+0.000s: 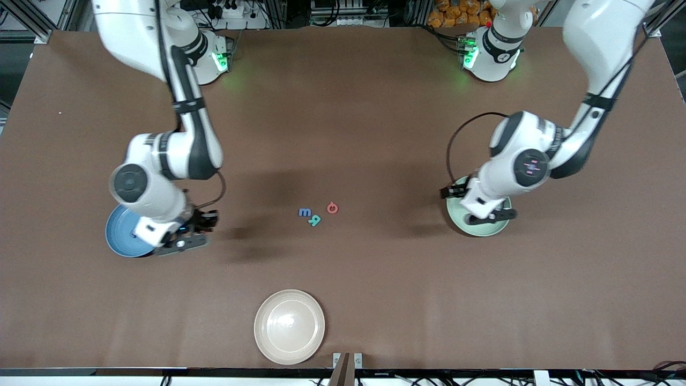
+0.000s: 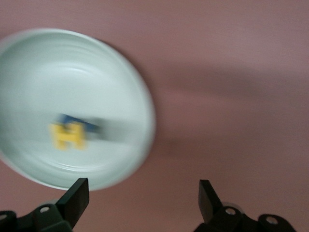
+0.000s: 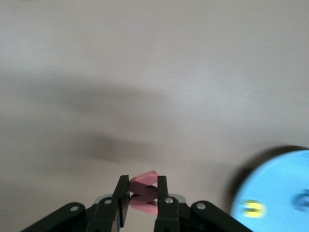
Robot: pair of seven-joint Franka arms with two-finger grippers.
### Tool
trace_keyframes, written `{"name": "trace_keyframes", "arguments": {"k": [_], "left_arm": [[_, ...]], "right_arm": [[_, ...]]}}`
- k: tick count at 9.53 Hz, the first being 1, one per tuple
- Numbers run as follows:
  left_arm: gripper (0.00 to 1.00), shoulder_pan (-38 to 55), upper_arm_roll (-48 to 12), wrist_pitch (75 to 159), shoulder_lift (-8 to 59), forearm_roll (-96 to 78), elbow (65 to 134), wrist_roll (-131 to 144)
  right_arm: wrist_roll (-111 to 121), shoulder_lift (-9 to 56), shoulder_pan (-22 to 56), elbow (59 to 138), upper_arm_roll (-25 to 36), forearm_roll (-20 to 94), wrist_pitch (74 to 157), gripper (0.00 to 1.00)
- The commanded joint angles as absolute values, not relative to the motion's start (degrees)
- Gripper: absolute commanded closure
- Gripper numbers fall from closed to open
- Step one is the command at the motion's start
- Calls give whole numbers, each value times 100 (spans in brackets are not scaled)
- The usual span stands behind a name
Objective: Sort upper and lower case letters into plates
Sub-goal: 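Place the pink m in the blue plate while the left gripper reaches the Q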
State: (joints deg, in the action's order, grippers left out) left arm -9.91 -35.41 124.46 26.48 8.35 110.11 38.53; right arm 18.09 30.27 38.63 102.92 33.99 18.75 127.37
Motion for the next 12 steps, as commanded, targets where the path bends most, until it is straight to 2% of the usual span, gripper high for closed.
{"name": "trace_keyframes", "arguments": {"k": [1,3,4,5,6,7,8,10,12], "left_arm": [[0,338,-3245,12463,3564,1307,9788,4867],[0,1200,-2850,12620,4259,1766,8899,5228],[0,1587,-2613,12960,4445,1767,8677,5290],[0,1878,-2288,13399,4578,1723,8579,5335],[0,2142,-2189,13847,4675,1749,8535,5335],[0,2423,-1971,14347,4719,1766,8525,5309],[0,2878,-1577,14753,4720,1767,8491,5274],[0,3950,-594,15011,4885,1749,8106,5291],[0,4410,-274,15038,5036,1819,7945,5264]], "right_arm": [[2816,2944,3159,10327,3472,1916,12490,100],[3504,3014,2447,10327,3463,1916,12498,100],[3629,3032,2243,10327,3463,1925,12498,100],[3656,3050,2119,10353,3454,1934,12498,79],[3648,3059,2049,10371,3437,1951,12489,14],[3630,3059,2039,10362,3437,1951,12489,0],[3630,3085,2030,10362,3437,1951,12489,0],[3639,3103,2030,10371,3437,1951,12481,0],[3647,3129,2039,10371,3437,1951,12480,0]]}}
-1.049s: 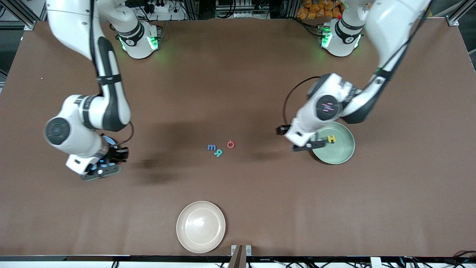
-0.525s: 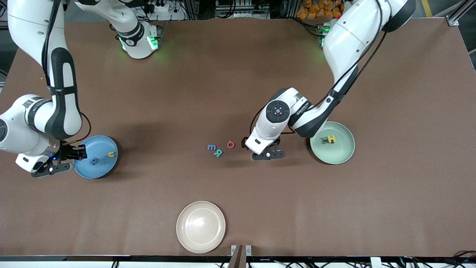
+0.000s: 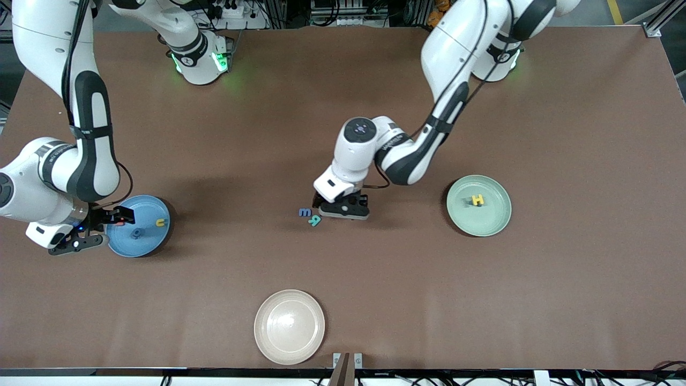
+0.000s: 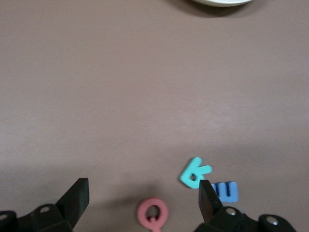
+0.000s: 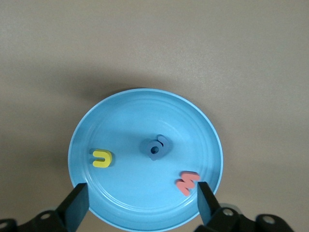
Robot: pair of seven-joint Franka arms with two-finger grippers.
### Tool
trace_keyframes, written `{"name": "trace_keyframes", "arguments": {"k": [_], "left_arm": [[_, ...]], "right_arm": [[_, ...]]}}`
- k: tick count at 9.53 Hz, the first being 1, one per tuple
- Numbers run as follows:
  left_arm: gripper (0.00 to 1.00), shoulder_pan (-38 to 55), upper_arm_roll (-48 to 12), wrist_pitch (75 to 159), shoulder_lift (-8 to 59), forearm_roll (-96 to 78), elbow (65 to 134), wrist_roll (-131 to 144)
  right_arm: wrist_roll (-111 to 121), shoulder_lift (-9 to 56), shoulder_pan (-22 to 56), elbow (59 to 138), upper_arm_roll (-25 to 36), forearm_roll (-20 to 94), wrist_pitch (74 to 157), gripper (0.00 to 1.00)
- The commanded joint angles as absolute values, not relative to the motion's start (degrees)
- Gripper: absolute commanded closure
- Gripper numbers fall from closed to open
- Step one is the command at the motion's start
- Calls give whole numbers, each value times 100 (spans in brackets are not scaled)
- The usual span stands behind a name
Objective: Sort upper and lower case letters into plates
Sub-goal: 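Place the pink m in the blue plate while the left gripper reaches the Q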
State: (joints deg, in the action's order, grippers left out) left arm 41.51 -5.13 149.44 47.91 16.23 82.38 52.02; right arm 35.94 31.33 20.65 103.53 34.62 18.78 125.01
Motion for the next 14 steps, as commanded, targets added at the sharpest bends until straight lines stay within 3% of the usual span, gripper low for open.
{"name": "trace_keyframes", "arguments": {"k": [1,11,14], "left_arm": [[0,4560,-185,15038,5062,1941,7945,5273],[0,4772,-9,14968,5449,2347,8042,5871],[19,4772,-17,14863,5423,2320,8042,6037]], "right_arm": [[3647,3146,2039,10362,3428,1951,12489,0],[3656,3226,2109,10362,3428,1951,12507,0],[3656,3226,2118,10362,3428,1951,12498,0]]}}
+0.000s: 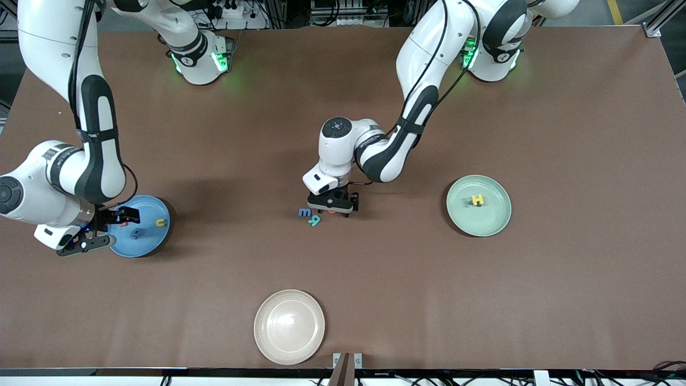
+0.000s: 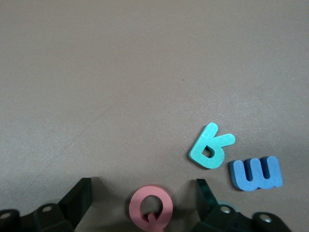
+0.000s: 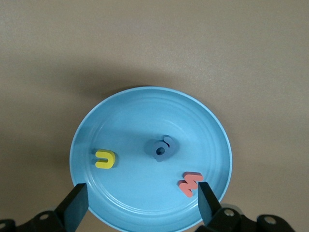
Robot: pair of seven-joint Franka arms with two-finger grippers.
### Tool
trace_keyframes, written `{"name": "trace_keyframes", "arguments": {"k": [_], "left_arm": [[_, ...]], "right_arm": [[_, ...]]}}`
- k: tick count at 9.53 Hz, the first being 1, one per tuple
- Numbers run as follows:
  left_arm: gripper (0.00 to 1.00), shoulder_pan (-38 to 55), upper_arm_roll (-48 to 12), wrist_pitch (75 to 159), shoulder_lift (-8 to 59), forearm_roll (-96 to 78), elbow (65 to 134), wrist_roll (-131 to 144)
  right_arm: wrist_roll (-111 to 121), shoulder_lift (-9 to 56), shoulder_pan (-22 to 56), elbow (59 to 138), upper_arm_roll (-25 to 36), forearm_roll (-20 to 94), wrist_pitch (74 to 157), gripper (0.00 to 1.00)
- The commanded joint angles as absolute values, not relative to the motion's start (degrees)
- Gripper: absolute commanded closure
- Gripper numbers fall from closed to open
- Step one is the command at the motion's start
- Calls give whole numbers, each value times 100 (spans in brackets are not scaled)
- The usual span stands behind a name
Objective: Sort upper and lower case letters into plates
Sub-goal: 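Lower the left gripper onto the pink Q and close it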
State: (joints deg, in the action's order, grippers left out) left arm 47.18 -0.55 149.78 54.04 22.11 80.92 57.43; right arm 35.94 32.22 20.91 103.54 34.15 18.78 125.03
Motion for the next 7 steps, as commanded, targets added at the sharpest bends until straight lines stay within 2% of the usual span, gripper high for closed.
{"name": "trace_keyframes", "arguments": {"k": [1,5,7], "left_arm": [[20,4790,-35,14758,5405,2320,8033,6282],[22,4904,-88,14406,5344,2224,8025,6565],[28,4904,-88,14405,5344,2224,8016,6565]], "right_arm": [[3656,3226,2118,10362,3428,1951,12498,0],[3656,3226,2136,10362,3419,1951,12498,0],[3656,3226,2136,10362,3419,1951,12489,0]]}}
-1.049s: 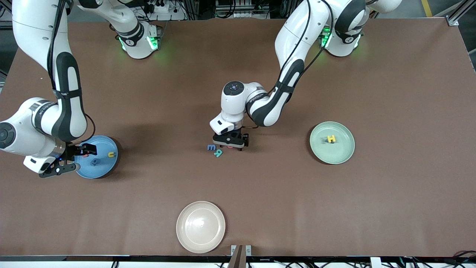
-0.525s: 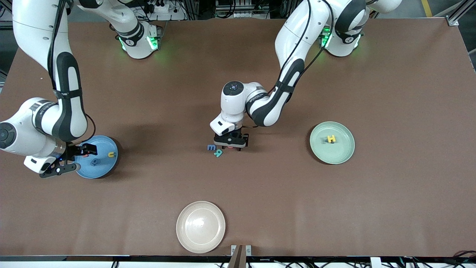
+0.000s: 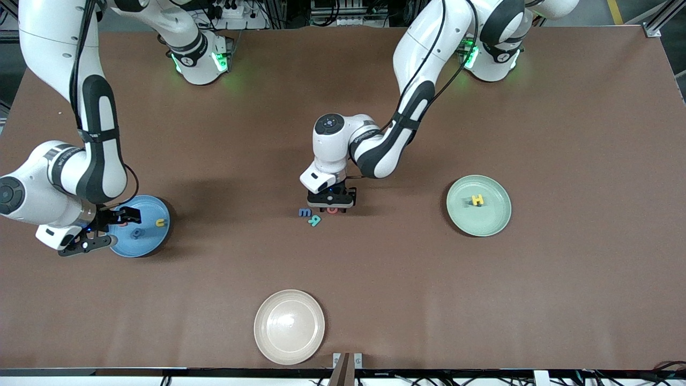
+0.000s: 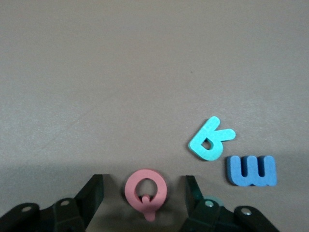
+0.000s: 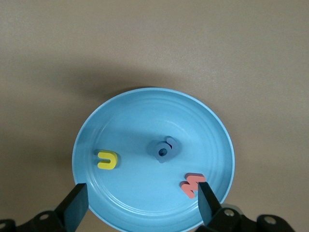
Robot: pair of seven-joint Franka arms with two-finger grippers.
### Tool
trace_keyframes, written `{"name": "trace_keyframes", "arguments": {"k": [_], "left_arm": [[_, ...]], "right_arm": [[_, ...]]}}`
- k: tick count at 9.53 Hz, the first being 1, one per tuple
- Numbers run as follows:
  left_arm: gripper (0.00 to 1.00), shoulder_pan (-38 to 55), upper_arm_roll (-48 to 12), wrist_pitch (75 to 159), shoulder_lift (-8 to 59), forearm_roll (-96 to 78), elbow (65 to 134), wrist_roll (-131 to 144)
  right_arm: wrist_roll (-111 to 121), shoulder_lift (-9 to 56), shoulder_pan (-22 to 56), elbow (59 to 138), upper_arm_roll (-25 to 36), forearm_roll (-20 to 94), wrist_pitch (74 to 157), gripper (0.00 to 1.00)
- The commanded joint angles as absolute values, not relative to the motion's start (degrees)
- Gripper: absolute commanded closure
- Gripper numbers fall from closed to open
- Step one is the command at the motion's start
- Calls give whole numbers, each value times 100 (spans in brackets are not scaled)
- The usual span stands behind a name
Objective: Sort upper and lower case letters into plates
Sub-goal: 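Lower the left gripper onto the pink Q and close it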
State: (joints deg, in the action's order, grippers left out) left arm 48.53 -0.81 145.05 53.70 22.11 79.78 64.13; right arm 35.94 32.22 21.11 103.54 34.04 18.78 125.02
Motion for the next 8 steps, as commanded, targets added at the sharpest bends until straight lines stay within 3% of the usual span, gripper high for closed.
{"name": "trace_keyframes", "arguments": {"k": [1,5,6,8], "left_arm": [[35,4904,-88,14405,5344,2241,8016,6522],[43,4860,-70,14405,5370,2303,7980,6196],[54,4869,-70,14405,5370,2294,7989,6222],[61,4869,-70,14405,5379,2268,7998,6249]], "right_arm": [[3656,3226,2136,10362,3419,1951,12489,0],[3639,3217,2144,10362,3419,1951,12489,0],[3621,3217,2162,10362,3419,1951,12489,0],[3586,3217,2232,10354,3410,1951,12489,0]]}}
